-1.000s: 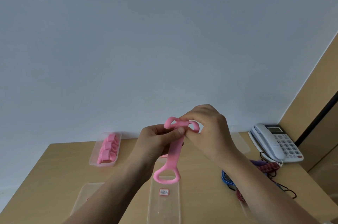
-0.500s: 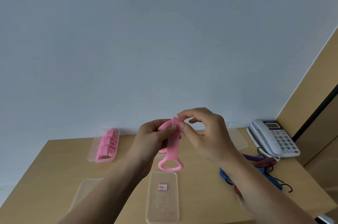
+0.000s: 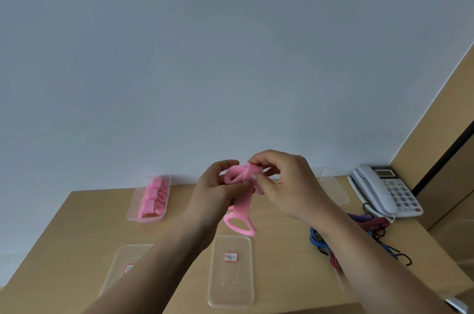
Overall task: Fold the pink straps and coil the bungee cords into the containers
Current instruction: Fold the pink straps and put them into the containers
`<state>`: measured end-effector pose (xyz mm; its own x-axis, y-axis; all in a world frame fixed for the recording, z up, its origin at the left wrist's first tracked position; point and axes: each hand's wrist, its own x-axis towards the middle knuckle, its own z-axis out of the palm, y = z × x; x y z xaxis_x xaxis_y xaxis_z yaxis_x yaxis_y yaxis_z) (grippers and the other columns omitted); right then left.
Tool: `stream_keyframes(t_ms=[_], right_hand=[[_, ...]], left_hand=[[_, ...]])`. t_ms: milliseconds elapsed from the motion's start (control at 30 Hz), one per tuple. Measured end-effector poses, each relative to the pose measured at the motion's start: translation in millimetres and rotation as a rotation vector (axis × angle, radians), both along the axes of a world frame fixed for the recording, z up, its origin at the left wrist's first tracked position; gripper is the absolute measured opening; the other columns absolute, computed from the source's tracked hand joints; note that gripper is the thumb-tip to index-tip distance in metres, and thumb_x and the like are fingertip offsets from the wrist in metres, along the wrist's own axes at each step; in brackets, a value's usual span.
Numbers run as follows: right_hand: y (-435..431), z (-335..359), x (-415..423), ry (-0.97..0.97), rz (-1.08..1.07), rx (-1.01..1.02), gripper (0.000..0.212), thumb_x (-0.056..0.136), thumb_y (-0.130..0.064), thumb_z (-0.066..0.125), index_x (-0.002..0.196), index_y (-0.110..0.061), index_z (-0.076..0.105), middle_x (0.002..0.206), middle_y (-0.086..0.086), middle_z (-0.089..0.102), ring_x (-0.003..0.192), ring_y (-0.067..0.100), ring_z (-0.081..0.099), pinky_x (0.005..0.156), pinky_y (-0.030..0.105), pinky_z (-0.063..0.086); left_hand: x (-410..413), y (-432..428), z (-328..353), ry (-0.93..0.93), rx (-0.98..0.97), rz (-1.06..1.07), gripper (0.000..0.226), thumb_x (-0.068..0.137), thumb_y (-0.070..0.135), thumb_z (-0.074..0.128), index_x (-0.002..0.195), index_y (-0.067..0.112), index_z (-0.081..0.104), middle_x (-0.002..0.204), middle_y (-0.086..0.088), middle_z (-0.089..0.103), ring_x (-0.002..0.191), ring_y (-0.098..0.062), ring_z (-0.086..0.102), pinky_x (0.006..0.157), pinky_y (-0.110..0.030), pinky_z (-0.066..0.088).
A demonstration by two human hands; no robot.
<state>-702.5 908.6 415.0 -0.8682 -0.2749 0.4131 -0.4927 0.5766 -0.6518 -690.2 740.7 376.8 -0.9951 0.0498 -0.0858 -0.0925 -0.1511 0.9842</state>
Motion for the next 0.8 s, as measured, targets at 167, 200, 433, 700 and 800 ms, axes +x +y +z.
stream_keyframes(t_ms=[167, 200, 433, 700, 800], right_hand=[[0, 1, 0, 0.109, -0.017, -0.036, 0.015, 0.083, -0.005, 0.075, 0.097, -0.013, 0.074, 0.090, -0.008, 0.073, 0.084, 0.011, 0.067, 0.080, 0.033, 0.056], [-1, 1, 0, 0.153, -0.021, -0.023, 0.015, 0.083, -0.004, 0.075, 0.096, -0.012, 0.074, 0.090, -0.006, 0.072, 0.083, 0.011, 0.067, 0.078, 0.034, 0.055], [-5, -11, 0, 0.422, -0.078, 0.025, 0.015, 0.081, -0.001, 0.076, 0.089, -0.012, 0.073, 0.086, -0.004, 0.069, 0.075, 0.011, 0.059, 0.066, 0.026, 0.051], [-5, -22, 1, 0.485, -0.109, -0.028, 0.029, 0.071, 0.006, 0.084, 0.097, -0.007, 0.079, 0.098, 0.001, 0.074, 0.089, 0.014, 0.069, 0.083, 0.018, 0.053], [-6, -21, 2, 0.492, -0.092, -0.014, 0.028, 0.071, 0.011, 0.082, 0.094, -0.005, 0.079, 0.097, 0.002, 0.075, 0.091, 0.018, 0.069, 0.083, 0.024, 0.054]], left_hand=[[4, 1, 0, -0.021, -0.039, 0.004, 0.023, 0.087, 0.025, 0.080, 0.103, 0.009, 0.076, 0.093, -0.016, 0.080, 0.085, -0.031, 0.077, 0.070, -0.031, 0.063], [4, 1, 0, -0.031, -0.053, 0.018, 0.016, 0.090, 0.025, 0.078, 0.095, 0.009, 0.079, 0.089, -0.017, 0.079, 0.080, -0.029, 0.077, 0.065, -0.028, 0.061], [4, 3, 3, -0.048, -0.063, 0.075, 0.015, 0.092, 0.027, 0.077, 0.083, 0.016, 0.083, 0.088, -0.016, 0.080, 0.077, -0.025, 0.072, 0.072, -0.035, 0.058], [4, 1, 9, 0.006, 0.057, 0.002, 0.040, 0.077, 0.048, 0.080, 0.093, 0.011, 0.083, 0.105, -0.036, 0.069, 0.083, -0.033, 0.062, 0.080, -0.043, 0.050], [2, -2, 8, 0.029, 0.041, -0.012, 0.040, 0.076, 0.048, 0.079, 0.095, 0.013, 0.083, 0.105, -0.037, 0.068, 0.083, -0.032, 0.060, 0.078, -0.042, 0.050]])
